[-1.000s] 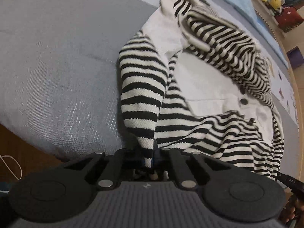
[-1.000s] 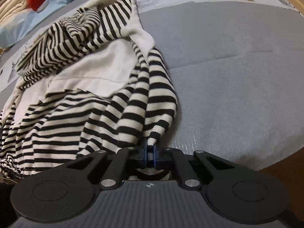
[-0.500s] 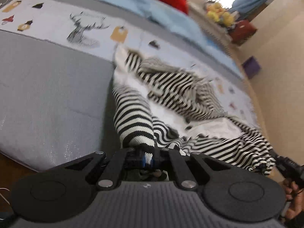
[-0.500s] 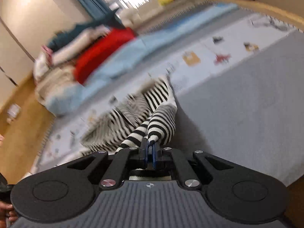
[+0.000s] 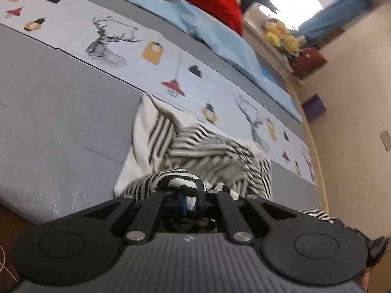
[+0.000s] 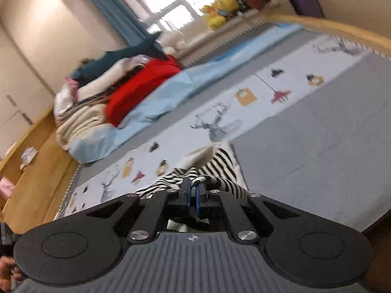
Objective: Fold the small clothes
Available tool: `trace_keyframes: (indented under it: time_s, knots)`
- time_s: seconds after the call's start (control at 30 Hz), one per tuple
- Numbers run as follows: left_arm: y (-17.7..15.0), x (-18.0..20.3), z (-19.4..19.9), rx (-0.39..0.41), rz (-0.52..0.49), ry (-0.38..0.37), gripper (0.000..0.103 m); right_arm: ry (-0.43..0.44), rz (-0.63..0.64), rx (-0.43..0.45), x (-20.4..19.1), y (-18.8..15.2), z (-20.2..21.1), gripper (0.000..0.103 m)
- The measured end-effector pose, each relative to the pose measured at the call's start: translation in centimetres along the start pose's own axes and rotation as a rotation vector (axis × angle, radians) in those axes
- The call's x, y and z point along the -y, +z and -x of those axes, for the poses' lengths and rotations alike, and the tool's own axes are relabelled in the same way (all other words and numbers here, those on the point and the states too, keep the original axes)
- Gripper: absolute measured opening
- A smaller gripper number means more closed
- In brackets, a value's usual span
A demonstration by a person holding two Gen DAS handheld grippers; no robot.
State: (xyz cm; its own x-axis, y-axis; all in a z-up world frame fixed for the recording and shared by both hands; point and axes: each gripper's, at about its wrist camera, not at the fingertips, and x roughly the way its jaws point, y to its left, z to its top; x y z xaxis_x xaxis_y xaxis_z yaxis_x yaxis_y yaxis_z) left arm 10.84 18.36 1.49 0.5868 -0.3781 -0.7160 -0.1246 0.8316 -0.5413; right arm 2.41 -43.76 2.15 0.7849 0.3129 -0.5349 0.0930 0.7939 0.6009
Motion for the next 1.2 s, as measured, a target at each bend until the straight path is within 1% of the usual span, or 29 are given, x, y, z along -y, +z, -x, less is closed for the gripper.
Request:
trace_keyframes:
  time_s: [0.07,0.1,0.17,0.3,0.37,0.43,0.5,0.53,0.57,0.6,0.63,0.67,0.73,0.8,0.87,0.93,0.97,1.03,1.07,1.1,1.2]
  knots:
    - [1.9,-0.6,-1.8,0.003,0.020,0.013,0.005,-0.012,0.004,-0.005,-0.1,1.1,-2.2,0.003]
    - [3.1,-0.9,-2.9,0.004,0.032,0.023,0.005,-0.028,0.009,-0.010,-0.2,2.0,-3.7,0.003]
    - [5.1,-1.2,-5.0,0.003,0.045,0.033,0.005,-0.033,0.003,-0.026,-0.2,3.4,-6.5,0.003]
    - [9.2,-2.5,-10.7,0.000,0.122,0.072,0.005,-0.075,0.041,-0.049,-0.9,7.1,-13.9,0.003]
    - [10.3,-3.8,-13.2,-0.002,0.181,0.076,0.006,-0.097,0.030,-0.058,-0.8,8.5,-17.5,0.003]
    - [10.4,-5.8,-15.4,-0.013,0.294,0.046,0.007,-0.129,0.015,-0.069,-0.4,9.3,-20.9,0.003]
    - [10.1,-7.5,-16.7,-0.043,0.413,0.009,0.011,-0.165,-0.002,-0.089,0.5,9.2,-24.1,0.004]
    - [10.3,-7.9,-16.6,-0.043,0.440,-0.004,0.016,-0.184,-0.014,-0.102,1.1,8.8,-25.2,0.005]
    - [10.5,-7.9,-16.4,-0.028,0.441,-0.022,0.028,-0.201,-0.030,-0.115,1.8,8.4,-26.0,0.008]
    - [10.8,-7.8,-16.0,-0.004,0.432,-0.043,0.038,-0.216,-0.052,-0.125,2.5,7.9,-26.5,0.010]
    - [10.9,-7.5,-15.8,0.013,0.420,-0.056,0.057,-0.245,-0.073,-0.140,2.9,7.8,-26.7,0.010]
    - [11.1,-7.2,-15.5,0.027,0.398,-0.072,0.062,-0.254,-0.090,-0.127,2.9,7.9,-26.6,0.010]
    - [11.3,-6.4,-15.3,0.043,0.362,-0.115,0.062,-0.225,-0.078,-0.058,2.5,8.7,-25.7,0.015]
    - [11.1,-5.6,-15.0,0.054,0.342,-0.156,0.062,-0.216,-0.055,0.005,2.0,9.1,-24.5,0.026]
    - [10.9,-4.4,-15.2,0.039,0.286,-0.156,0.062,-0.181,-0.056,0.020,2.0,9.1,-23.9,0.027]
    - [10.5,-3.0,-15.9,0.005,0.216,-0.108,0.062,-0.138,-0.042,-0.011,1.8,8.7,-23.9,0.027]
    - [10.2,-2.4,-16.5,-0.014,0.183,-0.076,0.062,-0.126,-0.026,-0.042,1.7,8.3,-24.2,0.029]
    - [9.6,-1.6,-17.5,-0.043,0.139,-0.027,0.062,-0.091,0.000,-0.126,1.4,7.5,-25.1,0.036]
    - [9.5,-1.3,-18.0,-0.051,0.121,-0.007,0.062,-0.082,0.015,-0.166,1.3,7.1,-25.7,0.042]
    - [9.3,-1.1,-18.5,-0.054,0.108,0.010,0.062,-0.083,0.032,-0.194,1.0,6.8,-26.2,0.046]
    - [9.2,-0.6,-19.8,-0.065,0.092,0.056,0.061,-0.115,0.092,-0.239,0.1,5.8,-27.2,0.049]
